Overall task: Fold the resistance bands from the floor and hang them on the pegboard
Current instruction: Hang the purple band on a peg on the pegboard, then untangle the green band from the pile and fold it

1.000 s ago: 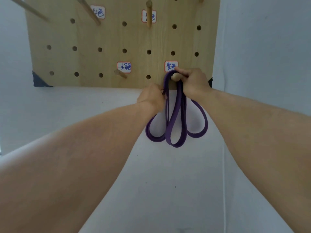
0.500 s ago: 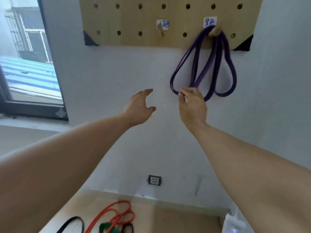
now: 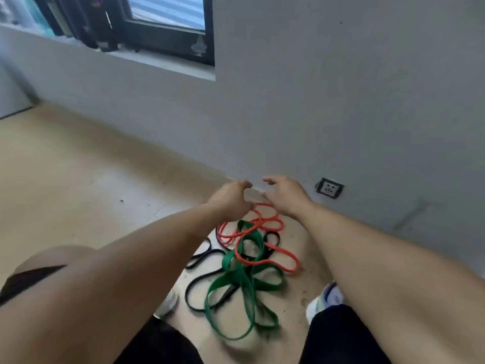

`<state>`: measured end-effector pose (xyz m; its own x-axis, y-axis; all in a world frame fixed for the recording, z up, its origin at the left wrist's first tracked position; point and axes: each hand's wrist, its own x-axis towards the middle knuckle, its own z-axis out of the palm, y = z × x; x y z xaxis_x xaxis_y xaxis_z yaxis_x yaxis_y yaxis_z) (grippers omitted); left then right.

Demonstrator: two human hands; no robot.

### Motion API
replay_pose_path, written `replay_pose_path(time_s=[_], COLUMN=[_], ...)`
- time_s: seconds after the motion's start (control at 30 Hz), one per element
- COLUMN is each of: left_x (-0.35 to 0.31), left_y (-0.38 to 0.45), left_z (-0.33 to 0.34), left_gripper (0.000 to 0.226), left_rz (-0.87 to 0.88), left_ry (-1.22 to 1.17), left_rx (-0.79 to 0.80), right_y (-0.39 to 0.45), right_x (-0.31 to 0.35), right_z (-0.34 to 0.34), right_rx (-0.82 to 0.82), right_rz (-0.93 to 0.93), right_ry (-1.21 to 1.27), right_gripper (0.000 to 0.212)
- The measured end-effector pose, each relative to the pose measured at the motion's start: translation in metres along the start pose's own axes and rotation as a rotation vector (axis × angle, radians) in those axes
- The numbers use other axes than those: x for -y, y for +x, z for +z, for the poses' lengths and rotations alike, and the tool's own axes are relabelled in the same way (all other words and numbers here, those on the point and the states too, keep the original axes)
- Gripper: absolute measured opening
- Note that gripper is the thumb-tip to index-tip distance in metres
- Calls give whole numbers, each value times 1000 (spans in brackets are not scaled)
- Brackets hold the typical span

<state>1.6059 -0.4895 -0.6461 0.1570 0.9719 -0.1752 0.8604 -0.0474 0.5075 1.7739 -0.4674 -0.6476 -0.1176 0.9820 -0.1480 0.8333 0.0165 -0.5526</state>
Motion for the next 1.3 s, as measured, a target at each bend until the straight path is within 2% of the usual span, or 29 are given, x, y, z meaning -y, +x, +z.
replay_pose_path(time_s=[0.13,0.33,0.4,0.47,0.57,0.67,0.73,0.83,0.97,1.17,1.23,1.3], left_x=[54,108,124,137,149,153,156,168,168,154,147,139], left_y=[-2,-18,-27,-37,-43,-39,-34,-33,-37,-33,-33,-33], left_z=[51,137,162,181,203,214,212,214,217,212,202,191], left_gripper=[61,58,52,50,49,58,67,69,65,23,25,38], left_rz=[-132,-346,-397,-452,-485,-533,-603,-690,-735,-712,-761,-831], left_ry=[-20,-168,-174,-160,-79,-53,-83,-90,-157,-359,-548,-789], left_rx=[127,232,290,359,449,443,404,438,537,532,466,439], right_y=[13,-6,-25,-48,-72,-71,-63,-53,-51,-48,-44,-39], right_x=[-29,-77,-95,-108,-116,-123,-127,-125,-111,-101,-93,-82], right_z=[76,180,208,231,255,269,274,279,285,277,267,255], right_rx=[154,327,296,192,122,291,414,494,458,370,325,256], right_rz=[70,179,222,327,557,718,725,663,609,609,571,555], right_ry=[10,42,57,37,31,33,29,22,70,332,447,570], right_gripper=[50,51,40,21,35,55,55,34,28,18,12,12])
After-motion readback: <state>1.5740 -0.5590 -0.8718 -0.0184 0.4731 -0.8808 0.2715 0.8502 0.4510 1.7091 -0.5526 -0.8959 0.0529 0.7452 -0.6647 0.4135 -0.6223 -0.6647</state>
